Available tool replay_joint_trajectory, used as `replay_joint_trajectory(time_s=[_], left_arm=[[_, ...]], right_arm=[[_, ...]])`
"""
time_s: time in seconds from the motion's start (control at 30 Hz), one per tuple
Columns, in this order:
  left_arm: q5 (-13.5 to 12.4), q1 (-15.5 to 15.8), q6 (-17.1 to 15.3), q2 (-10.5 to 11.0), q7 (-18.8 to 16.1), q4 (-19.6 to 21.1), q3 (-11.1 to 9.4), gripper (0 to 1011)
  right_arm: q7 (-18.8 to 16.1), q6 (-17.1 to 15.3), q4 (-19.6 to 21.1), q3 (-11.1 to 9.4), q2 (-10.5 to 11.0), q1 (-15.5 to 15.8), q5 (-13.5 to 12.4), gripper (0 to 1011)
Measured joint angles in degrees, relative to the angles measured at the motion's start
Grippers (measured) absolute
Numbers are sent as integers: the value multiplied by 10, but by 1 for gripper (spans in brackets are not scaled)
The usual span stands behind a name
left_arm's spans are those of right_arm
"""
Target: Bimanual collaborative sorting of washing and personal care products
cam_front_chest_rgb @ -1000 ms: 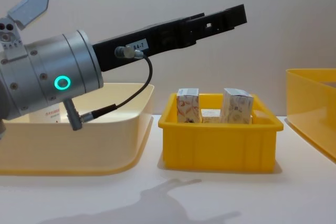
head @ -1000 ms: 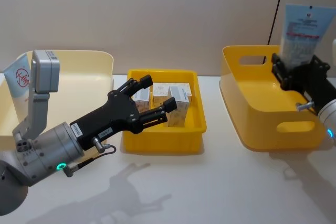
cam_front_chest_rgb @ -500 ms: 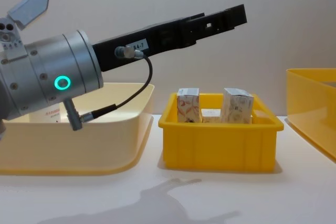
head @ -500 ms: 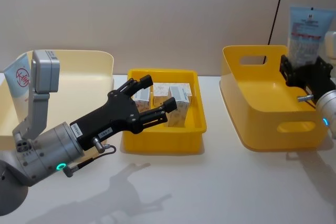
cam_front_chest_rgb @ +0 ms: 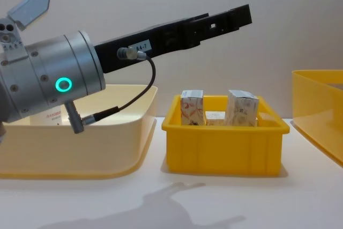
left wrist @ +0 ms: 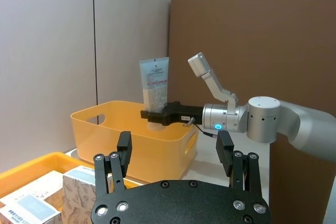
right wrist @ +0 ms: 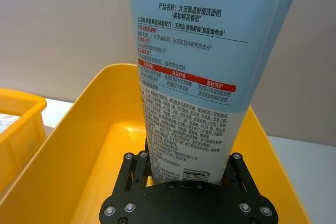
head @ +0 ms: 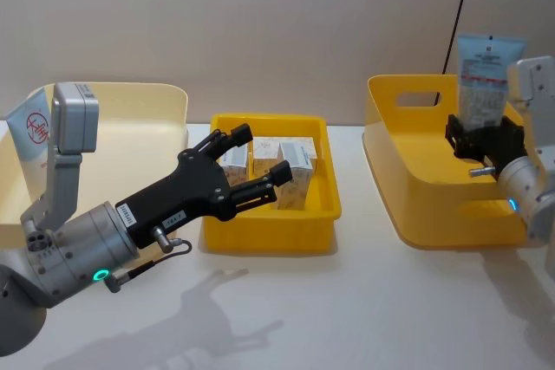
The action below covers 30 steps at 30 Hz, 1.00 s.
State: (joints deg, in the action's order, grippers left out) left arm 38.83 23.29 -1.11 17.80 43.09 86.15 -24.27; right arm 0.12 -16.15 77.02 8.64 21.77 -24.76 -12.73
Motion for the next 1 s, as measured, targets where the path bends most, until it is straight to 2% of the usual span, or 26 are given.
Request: replay_joint_trajectory(time_s=[0.23,0.47,0.5,0.53,0.63,0.73,1.0], left_arm=[[0,0,0,0,0,0,0,1002],[0,0,0,0,0,0,0,1002],[0,0,0,0,0,0,0,1002],[0,0,0,0,0,0,0,1002],[0,0,0,0,0,0,0,1002],[0,0,0,0,0,0,0,1002],[0,0,0,0,0,0,0,1002]], right_arm=[[3,-16,-12,2,-10,-8,0,555],[6,-24,-19,3,-15,-12,1,764],[6,-25,-20,3,-16,-12,1,827],[6,-26,-20,3,-16,-13,1,827],[6,-28,-23,3,-18,-14,1,931],[7,-30,-24,3,-19,-15,1,988],[6,-29,-21,3,-19,-13,3,1001]])
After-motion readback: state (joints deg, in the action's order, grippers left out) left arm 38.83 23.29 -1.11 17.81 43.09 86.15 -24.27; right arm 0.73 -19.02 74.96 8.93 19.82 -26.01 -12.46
